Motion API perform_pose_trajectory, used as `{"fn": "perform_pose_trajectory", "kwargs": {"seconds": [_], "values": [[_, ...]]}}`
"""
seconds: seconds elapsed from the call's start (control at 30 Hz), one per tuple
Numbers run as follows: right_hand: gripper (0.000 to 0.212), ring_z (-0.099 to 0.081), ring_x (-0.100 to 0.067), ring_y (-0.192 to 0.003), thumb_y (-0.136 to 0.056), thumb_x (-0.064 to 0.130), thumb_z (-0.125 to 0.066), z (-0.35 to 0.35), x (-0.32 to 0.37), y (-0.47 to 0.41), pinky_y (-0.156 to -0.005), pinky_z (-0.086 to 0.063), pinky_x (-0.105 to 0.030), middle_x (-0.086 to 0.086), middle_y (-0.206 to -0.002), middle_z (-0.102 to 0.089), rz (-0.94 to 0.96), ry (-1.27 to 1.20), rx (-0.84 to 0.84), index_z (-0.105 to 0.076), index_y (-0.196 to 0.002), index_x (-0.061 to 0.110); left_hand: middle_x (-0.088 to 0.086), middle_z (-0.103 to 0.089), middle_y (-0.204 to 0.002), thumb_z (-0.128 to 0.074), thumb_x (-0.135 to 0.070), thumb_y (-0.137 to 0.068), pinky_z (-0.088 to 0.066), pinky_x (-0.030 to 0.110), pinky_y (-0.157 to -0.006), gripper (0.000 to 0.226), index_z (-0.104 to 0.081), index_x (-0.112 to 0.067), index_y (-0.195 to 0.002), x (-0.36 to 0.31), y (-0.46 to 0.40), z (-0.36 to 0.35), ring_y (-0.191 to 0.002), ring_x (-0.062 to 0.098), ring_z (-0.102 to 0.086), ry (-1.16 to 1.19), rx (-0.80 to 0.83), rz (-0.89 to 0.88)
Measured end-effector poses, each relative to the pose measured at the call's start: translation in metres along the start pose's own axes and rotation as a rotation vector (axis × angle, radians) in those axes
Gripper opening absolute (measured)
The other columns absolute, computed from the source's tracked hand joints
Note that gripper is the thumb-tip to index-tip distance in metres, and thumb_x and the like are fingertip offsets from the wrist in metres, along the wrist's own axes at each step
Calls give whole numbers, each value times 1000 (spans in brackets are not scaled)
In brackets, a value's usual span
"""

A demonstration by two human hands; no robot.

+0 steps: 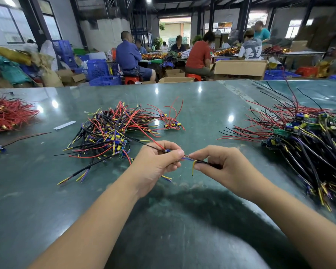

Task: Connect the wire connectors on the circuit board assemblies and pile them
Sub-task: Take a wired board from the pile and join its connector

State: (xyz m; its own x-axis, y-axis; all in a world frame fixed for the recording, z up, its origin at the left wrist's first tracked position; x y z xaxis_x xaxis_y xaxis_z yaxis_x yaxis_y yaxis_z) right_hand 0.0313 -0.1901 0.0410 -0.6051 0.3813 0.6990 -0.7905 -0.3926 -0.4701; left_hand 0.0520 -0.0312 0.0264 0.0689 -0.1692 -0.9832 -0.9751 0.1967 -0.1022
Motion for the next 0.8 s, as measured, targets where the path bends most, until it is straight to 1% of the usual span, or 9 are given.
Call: {"fn": "perform_pose_trajectory", "kwargs": {"seconds": [0.03, 0.13, 0.17, 0.23, 0.3, 0.4, 0.57, 0.67, 0.8], "values": [[19, -42, 0, -48, -83, 1, -69, 1, 2, 0, -53, -31, -6, 22, -60, -55, 26, 39, -6, -71, -97, 13, 0, -63, -59, -60, 5, -85, -47, 12, -48, 19, -61, -10, -73, 0, 0, 0, -48, 6, -56, 0, -1, 6], [23, -42, -5, -57, -82, 1, -70, 2, 5, -1, -58, -33, -11, 6, -84, -58, 102, 125, 23, -72, -102, 13, 0, -63, -58, -59, 5, -86, -46, 11, -48, 22, -62, -10, -70, 0, 0, 1, -47, 4, -54, 18, -2, 38], [24, -43, -5, -58, -82, 0, -69, 2, 5, -1, -59, -34, -12, 1, -87, -59, 124, 143, 32, -72, -103, 12, 0, -62, -58, -59, 5, -86, -45, 11, -48, 24, -64, -11, -69, 1, 0, 2, -46, 4, -53, 28, 2, 59], [25, -45, -3, -61, -83, -2, -68, 1, 7, 0, -60, -34, -11, -3, -88, -59, 162, 162, 41, -71, -104, 11, 0, -62, -57, -58, 5, -86, -44, 10, -47, 27, -67, -13, -68, 3, 0, 2, -45, 4, -51, 52, 4, 96], [26, -45, -1, -60, -83, -5, -67, 0, 8, 0, -60, -33, -9, -4, -86, -60, 181, 164, 46, -71, -104, 10, 0, -61, -57, -58, 6, -87, -43, 10, -47, 27, -69, -12, -70, 3, 0, 3, -45, 4, -50, 53, 3, 109], [28, -42, -2, -54, -81, -8, -64, -1, 7, 1, -58, -32, -9, -4, -83, -61, 170, 151, 47, -72, -101, 9, 2, -59, -60, -58, 7, -86, -43, 12, -50, 30, -72, -12, -69, 3, 1, 3, -46, 5, -50, 13, 11, 105], [20, -43, -6, -56, -81, -3, -68, -2, 3, 0, -57, -32, -11, 1, -79, -63, 144, 170, 74, -75, -95, 10, 4, -60, -61, -60, 7, -85, -39, 21, -57, 28, -72, -13, -71, 0, 4, 1, -48, 8, -48, -172, 26, 66], [15, -49, -3, -60, -80, 1, -72, -1, 0, -1, -60, -33, -10, 1, -75, -64, 124, 149, 60, -76, -93, 8, 7, -60, -64, -61, 6, -85, -41, 19, -55, 25, -71, -13, -72, 0, 4, 0, -48, 7, -50, -199, 20, 57], [17, -57, -2, -66, -82, 6, -71, -1, -7, -1, -63, -39, -13, 6, -77, -69, 26, 70, 78, -76, -96, 14, 0, -62, -59, -62, 3, -86, -44, 14, -53, 22, -71, -15, -76, 0, 2, 3, -51, 6, -55, -243, 3, 15]]}}
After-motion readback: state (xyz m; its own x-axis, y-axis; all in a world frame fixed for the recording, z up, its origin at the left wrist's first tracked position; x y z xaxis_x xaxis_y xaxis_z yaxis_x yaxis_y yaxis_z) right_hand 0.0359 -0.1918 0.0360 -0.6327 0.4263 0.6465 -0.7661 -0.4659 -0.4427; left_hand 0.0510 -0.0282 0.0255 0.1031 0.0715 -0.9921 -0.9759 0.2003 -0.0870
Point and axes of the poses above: each hand's wrist, its own y-axis away from the middle knuckle, its own z-axis out of the back of the hand, x = y × z, the point moved 5 cm from there along -y, towards the middle knuckle
